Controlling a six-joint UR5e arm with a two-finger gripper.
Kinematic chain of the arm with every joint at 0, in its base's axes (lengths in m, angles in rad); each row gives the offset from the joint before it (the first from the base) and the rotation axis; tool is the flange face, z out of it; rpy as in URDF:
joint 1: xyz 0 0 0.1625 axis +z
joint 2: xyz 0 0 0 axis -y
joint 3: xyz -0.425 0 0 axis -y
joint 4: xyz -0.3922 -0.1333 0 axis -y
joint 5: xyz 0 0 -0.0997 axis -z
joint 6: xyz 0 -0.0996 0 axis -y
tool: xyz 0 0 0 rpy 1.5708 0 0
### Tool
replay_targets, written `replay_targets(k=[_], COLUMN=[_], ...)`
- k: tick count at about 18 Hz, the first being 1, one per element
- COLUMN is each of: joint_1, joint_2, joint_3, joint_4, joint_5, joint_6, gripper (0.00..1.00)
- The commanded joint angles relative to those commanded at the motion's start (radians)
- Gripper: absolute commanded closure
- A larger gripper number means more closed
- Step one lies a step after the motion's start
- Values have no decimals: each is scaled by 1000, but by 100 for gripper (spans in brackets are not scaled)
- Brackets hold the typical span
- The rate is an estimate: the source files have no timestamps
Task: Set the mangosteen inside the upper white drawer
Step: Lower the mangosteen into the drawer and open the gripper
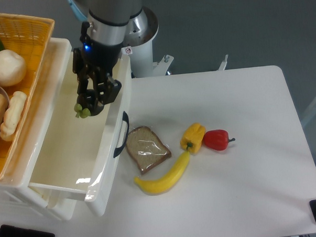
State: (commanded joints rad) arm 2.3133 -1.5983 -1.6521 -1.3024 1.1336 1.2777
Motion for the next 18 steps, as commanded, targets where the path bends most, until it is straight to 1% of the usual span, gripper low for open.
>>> replay_targets(k=[2, 4, 6, 7, 8, 9, 10, 11, 12, 15, 16, 18], joint_1=[-15, -21, -29, -32, -34, -35, -35, -38, -40, -40, -40, -41], joint_2=[-23, -35, -43, -49, -55, -57, -58, -61, -61, -61, -61, -60], joint_3=[11, 11, 12, 12, 12, 11, 11, 11, 12, 12, 12, 14], joint_4=[3, 15, 35, 35, 35, 35, 35, 35, 35, 35, 34, 32], joint_5=[0, 0, 2, 3, 5, 5, 5, 6, 6, 6, 6, 5], joint_6=[8, 34, 52, 60, 63, 63, 63, 63, 63, 58, 55, 49], gripper=[88, 82, 78, 72, 59, 51, 41, 36, 27, 6, 1, 0])
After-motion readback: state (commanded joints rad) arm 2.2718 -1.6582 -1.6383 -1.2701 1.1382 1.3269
